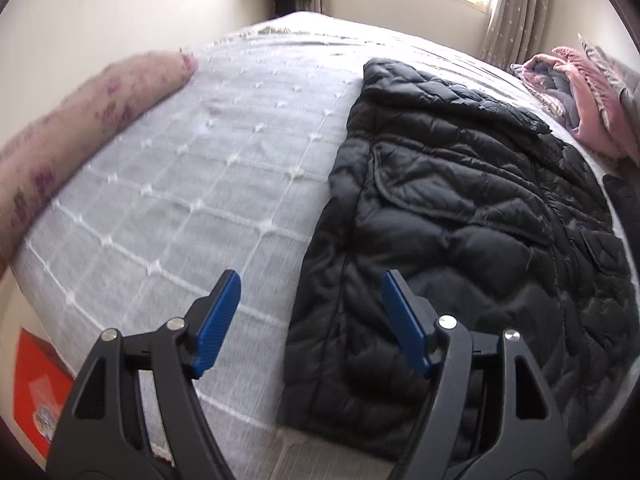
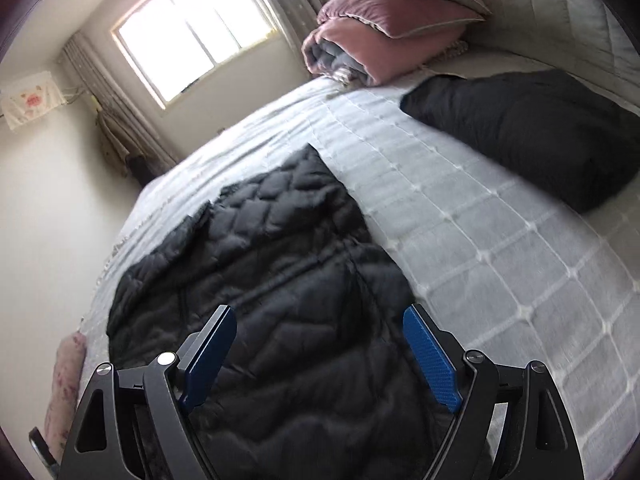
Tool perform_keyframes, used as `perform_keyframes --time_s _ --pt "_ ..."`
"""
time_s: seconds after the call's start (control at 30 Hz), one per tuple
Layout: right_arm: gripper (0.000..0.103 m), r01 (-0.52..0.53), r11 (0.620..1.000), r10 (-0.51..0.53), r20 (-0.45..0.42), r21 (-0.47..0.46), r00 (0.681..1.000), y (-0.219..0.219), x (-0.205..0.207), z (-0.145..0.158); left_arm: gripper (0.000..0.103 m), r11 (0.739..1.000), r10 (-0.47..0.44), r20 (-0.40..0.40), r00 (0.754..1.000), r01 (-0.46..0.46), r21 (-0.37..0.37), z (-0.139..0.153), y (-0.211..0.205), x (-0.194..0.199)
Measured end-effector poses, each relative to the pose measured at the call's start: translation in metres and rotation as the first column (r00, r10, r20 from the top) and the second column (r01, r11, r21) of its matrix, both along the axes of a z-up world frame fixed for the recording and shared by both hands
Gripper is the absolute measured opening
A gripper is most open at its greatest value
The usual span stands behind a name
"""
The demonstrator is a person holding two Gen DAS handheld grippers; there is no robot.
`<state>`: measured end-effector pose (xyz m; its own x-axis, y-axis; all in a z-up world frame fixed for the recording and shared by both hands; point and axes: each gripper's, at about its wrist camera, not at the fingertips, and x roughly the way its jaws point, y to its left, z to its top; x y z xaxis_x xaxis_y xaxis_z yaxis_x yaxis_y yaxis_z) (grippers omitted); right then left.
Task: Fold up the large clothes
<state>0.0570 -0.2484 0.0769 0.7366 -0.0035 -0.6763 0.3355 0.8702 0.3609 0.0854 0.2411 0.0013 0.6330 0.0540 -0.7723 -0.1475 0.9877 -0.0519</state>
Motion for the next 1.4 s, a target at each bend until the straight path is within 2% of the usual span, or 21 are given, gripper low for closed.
perform_keyframes --time_s 0.07,0.17,0.27,0.33,0.43,0.5,0.57,0.67,0.77,0.8,0.87,0.93,1.03,1.1,1.17,1.23,1.3,1.4 --pt "0.086 0.014 1.0 -0.014 -0.042 -0.007 0.999 -0.003 -0.013 -0.01 0.073 1.0 -0.002 -0.001 1.0 0.002 0.004 -0.002 0.005 -0.007" --pt "0.086 0.032 0.999 -0.029 -0.085 0.039 0.996 -0.013 -0.03 -0.023 0.073 1.0 -0.002 0.009 1.0 0.002 0.017 -0.003 0.011 -0.016" --pt "0.086 0.063 0.994 -0.054 -0.108 0.085 0.993 -0.027 -0.046 -0.031 0.073 1.0 -0.004 -0.01 1.0 0.004 -0.012 -0.008 0.017 -0.02" --pt "0.086 0.069 0.992 -0.057 -0.109 0.104 0.992 -0.032 -0.055 -0.033 0.073 0.999 -0.003 -0.033 0.999 0.002 -0.045 -0.012 0.021 -0.021" --pt "0.086 0.008 0.982 0.006 -0.072 0.19 0.997 -0.037 -0.065 -0.035 0.073 0.992 -0.016 -0.05 0.999 0.009 -0.124 -0.015 0.026 -0.025" --pt "0.086 -0.02 0.976 0.041 -0.097 0.216 0.994 -0.038 -0.069 -0.042 0.073 0.986 -0.024 -0.046 0.999 0.016 -0.164 -0.014 0.028 -0.027" --pt "0.086 -0.007 0.977 0.041 -0.155 0.213 0.987 -0.042 -0.072 -0.052 0.073 0.98 -0.027 -0.048 0.998 0.017 -0.199 -0.015 0.031 -0.03" --pt "0.086 0.001 0.969 0.047 -0.193 0.246 0.98 -0.049 -0.078 -0.062 0.073 0.964 -0.013 -0.061 0.998 -0.004 -0.265 -0.019 0.038 -0.033" --pt "0.086 0.001 0.963 0.062 -0.226 0.268 0.972 -0.052 -0.083 -0.071 0.056 0.937 0.014 -0.071 0.997 -0.038 -0.348 -0.024 0.045 -0.034" --pt "0.085 0.002 0.964 0.063 -0.234 0.267 0.97 -0.052 -0.084 -0.072 0.054 0.924 0.005 -0.072 0.997 -0.033 -0.381 -0.025 0.045 -0.034" --pt "0.078 -0.009 0.968 0.071 -0.239 0.251 0.968 -0.05 -0.086 -0.073 0.054 0.907 -0.014 -0.076 0.997 -0.019 -0.421 -0.027 0.041 -0.034" --pt "0.063 -0.017 0.973 0.075 -0.243 0.231 0.967 -0.048 -0.088 -0.074 0.054 0.907 -0.032 -0.093 0.995 -0.011 -0.421 -0.032 0.034 -0.032" --pt "0.047 -0.035 0.978 0.091 -0.27 0.206 0.959 -0.043 -0.087 -0.079 0.053 0.899 -0.051 -0.114 0.992 -0.003 -0.437 -0.037 0.027 -0.029" --pt "0.042 -0.048 0.983 0.099 -0.289 0.179 0.952 -0.039 -0.083 -0.081 0.053 0.894 -0.044 -0.12 0.992 -0.014 -0.448 -0.038 0.029 -0.029" --pt "0.014 -0.058 0.984 0.105 -0.284 0.17 0.953 -0.036 -0.08 -0.082 0.053 0.88 -0.024 -0.123 0.992 -0.038 -0.473 -0.038 0.036 -0.029" --pt "0.008 -0.049 0.984 0.095 -0.275 0.169 0.957 -0.037 -0.08 -0.082 0.053 0.868 -0.007 -0.125 0.992 -0.056 -0.494 -0.038 0.043 -0.03" --pt "0.006 -0.034 0.991 0.068 -0.268 0.131 0.961 -0.035 -0.081 -0.078 0.053 0.859 0.003 -0.129 0.992 -0.068 -0.508 -0.04 0.05 -0.031" --pt "0.006 -0.003 0.991 0.037 -0.259 0.13 0.965 -0.039 -0.083 -0.076 0.053 0.846 -0.007 -0.137 0.991 -0.067 -0.529 -0.043 0.053 -0.034"
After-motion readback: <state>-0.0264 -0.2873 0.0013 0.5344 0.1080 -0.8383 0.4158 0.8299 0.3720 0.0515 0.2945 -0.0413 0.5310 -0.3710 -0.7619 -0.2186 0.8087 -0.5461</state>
